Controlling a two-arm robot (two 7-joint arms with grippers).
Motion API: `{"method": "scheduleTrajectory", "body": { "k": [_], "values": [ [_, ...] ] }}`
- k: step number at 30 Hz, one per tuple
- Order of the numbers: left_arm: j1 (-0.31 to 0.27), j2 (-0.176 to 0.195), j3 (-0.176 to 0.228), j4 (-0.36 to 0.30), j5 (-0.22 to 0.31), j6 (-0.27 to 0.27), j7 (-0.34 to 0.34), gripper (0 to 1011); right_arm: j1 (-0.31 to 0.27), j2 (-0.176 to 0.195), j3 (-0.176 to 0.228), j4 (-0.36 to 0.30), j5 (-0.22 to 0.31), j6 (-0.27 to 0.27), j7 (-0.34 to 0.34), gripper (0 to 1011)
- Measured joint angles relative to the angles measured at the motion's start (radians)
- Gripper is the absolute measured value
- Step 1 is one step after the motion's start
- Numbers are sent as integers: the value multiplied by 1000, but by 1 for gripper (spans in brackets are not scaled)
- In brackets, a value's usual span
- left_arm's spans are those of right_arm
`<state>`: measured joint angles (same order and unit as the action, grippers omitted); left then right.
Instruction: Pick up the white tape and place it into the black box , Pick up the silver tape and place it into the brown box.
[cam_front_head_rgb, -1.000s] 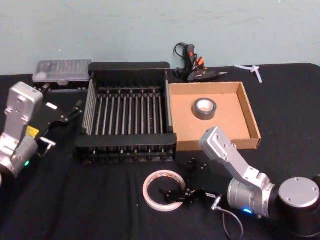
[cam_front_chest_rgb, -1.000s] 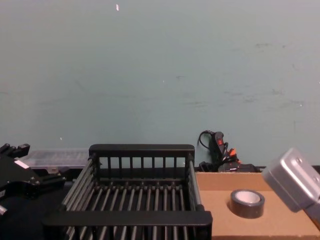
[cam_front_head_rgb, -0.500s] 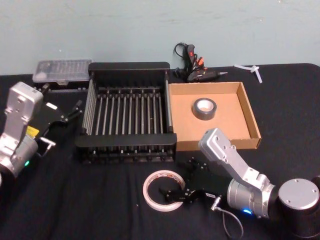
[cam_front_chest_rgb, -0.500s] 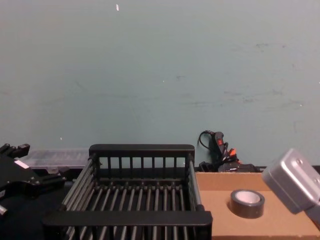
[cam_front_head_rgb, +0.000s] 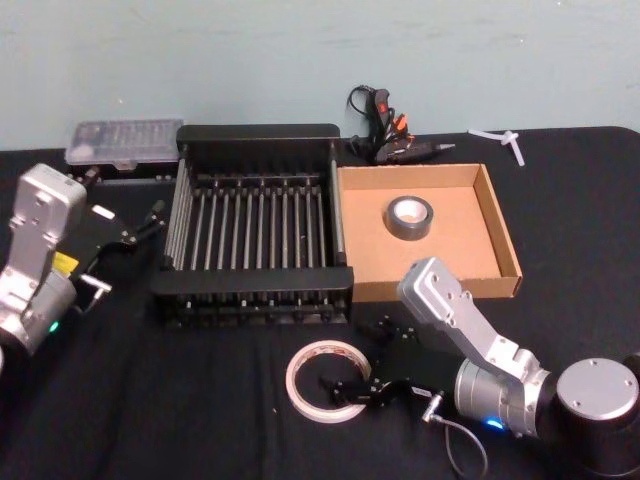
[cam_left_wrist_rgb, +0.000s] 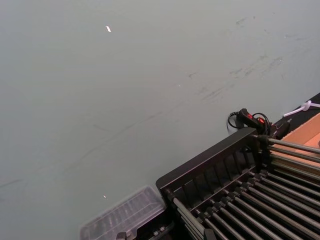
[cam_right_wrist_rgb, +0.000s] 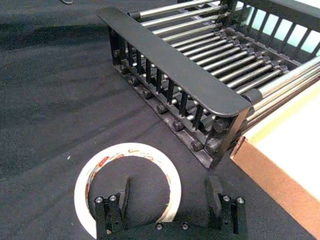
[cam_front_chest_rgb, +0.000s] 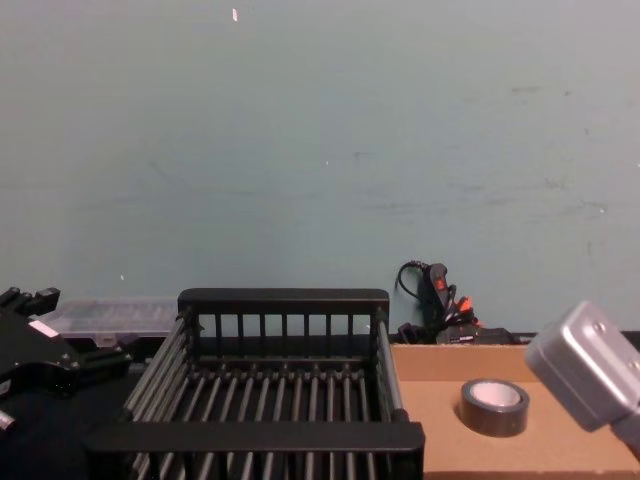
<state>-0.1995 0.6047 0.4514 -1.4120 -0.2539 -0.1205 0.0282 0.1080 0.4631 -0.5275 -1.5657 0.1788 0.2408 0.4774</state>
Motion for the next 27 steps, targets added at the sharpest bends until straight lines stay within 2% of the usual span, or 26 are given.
{"method": "scheduleTrajectory", "body": {
  "k": [13, 15, 20, 27],
  "values": [
    [0, 0, 0, 0, 0, 0, 0, 1001, -3, -2, 1, -1, -6, 1, -5, 1003],
    [0, 0, 0, 0, 0, 0, 0, 1002, -2, -1, 1, -1, -5, 1, -5, 978],
    [0, 0, 0, 0, 0, 0, 0, 1001, -2, -1, 1, -1, -5, 1, -4, 881],
    [0, 0, 0, 0, 0, 0, 0, 1001, -2, -1, 1, -1, -4, 2, -4, 664]
  ]
}}
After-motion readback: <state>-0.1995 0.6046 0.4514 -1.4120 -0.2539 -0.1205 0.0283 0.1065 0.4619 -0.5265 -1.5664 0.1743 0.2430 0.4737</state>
